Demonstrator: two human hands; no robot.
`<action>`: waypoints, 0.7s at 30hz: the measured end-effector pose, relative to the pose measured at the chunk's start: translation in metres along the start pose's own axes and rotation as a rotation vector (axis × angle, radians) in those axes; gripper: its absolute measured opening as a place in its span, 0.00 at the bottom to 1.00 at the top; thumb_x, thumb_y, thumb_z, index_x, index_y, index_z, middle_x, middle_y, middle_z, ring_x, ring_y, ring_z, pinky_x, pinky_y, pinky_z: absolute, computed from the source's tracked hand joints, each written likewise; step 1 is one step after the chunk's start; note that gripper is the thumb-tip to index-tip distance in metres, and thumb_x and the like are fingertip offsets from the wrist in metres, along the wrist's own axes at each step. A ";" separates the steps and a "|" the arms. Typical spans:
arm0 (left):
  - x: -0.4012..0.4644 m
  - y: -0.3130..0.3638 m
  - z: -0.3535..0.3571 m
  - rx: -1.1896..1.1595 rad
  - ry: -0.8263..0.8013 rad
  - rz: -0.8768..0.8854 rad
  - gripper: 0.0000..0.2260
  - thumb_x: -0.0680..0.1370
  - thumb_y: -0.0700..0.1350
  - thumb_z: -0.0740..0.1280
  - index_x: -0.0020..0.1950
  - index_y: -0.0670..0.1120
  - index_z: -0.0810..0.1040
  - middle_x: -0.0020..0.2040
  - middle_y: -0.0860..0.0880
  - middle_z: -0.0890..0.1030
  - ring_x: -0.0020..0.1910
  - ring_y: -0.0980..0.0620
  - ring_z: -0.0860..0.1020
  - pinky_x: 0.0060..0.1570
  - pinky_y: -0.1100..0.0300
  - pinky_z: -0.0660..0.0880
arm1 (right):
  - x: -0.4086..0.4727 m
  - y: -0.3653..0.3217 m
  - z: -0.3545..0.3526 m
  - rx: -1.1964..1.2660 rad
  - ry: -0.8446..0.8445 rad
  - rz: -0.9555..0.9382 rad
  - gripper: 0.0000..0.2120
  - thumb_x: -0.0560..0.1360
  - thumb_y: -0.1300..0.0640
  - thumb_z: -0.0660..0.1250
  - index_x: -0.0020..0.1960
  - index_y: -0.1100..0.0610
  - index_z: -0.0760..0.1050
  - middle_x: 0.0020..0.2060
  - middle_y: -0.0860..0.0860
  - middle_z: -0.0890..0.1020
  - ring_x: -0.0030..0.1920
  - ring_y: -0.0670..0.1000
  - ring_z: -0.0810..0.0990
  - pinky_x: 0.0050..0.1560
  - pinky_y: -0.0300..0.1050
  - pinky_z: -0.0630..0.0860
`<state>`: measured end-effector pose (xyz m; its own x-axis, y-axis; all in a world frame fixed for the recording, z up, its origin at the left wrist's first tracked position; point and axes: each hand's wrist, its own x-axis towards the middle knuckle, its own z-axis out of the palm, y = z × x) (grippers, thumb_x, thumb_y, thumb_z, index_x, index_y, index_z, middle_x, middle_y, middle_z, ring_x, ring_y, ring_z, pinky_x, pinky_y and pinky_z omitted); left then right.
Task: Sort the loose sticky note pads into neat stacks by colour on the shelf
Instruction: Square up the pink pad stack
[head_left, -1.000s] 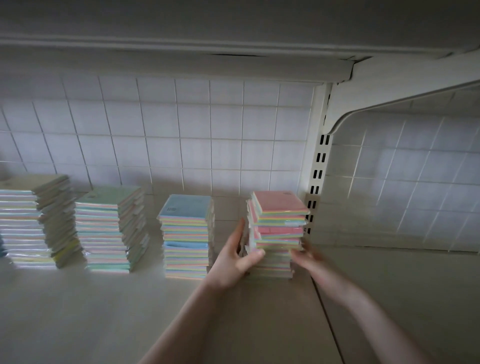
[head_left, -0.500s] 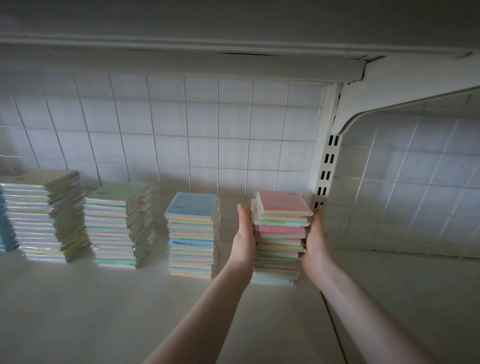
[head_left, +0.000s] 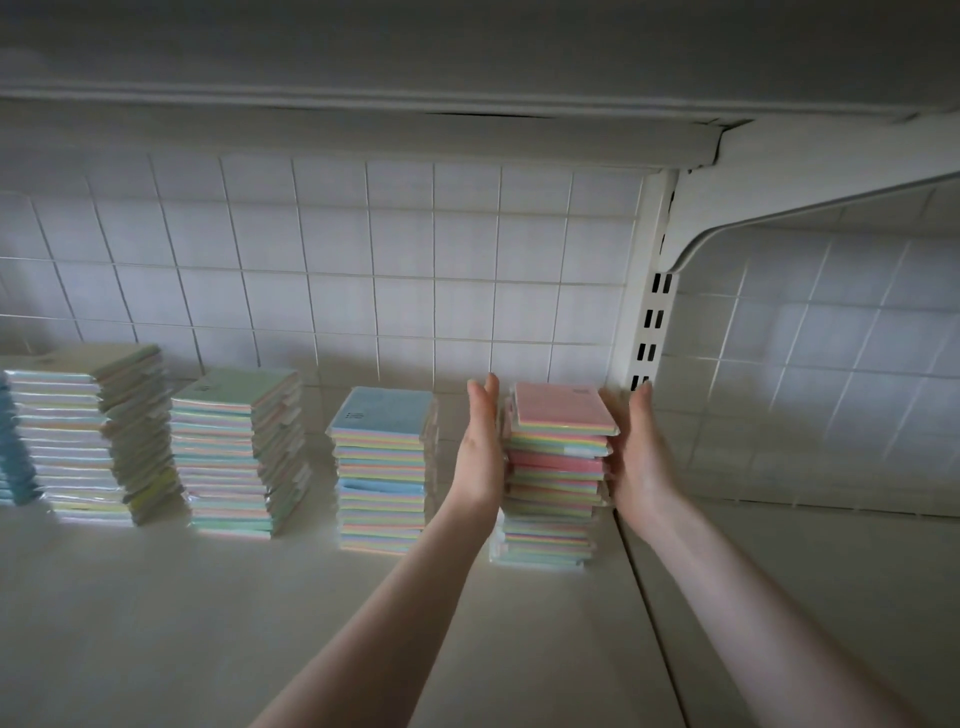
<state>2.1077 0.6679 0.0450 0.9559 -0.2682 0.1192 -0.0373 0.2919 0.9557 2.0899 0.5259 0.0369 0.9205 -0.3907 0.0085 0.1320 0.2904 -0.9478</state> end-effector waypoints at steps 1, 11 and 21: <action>0.000 0.002 0.002 0.024 -0.011 -0.002 0.27 0.80 0.63 0.44 0.76 0.54 0.59 0.73 0.58 0.64 0.71 0.58 0.63 0.70 0.60 0.60 | 0.004 -0.001 0.001 -0.001 0.001 0.007 0.29 0.78 0.35 0.44 0.56 0.53 0.76 0.27 0.43 0.80 0.25 0.41 0.77 0.22 0.31 0.68; -0.010 0.008 0.010 0.155 -0.058 0.063 0.21 0.83 0.57 0.44 0.72 0.54 0.63 0.52 0.69 0.66 0.59 0.68 0.62 0.54 0.75 0.57 | 0.012 0.002 0.008 -0.069 0.015 0.012 0.27 0.75 0.31 0.51 0.48 0.49 0.79 0.43 0.49 0.84 0.42 0.52 0.82 0.40 0.44 0.75; -0.001 0.002 0.003 0.065 -0.065 0.091 0.24 0.81 0.60 0.45 0.70 0.54 0.67 0.62 0.64 0.74 0.64 0.66 0.70 0.63 0.68 0.64 | 0.012 -0.005 0.004 -0.164 -0.019 -0.062 0.25 0.77 0.34 0.50 0.47 0.48 0.80 0.40 0.48 0.84 0.39 0.48 0.82 0.38 0.41 0.74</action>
<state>2.1056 0.6661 0.0474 0.9271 -0.3025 0.2215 -0.1441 0.2578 0.9554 2.1014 0.5234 0.0426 0.9194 -0.3866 0.0730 0.1284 0.1194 -0.9845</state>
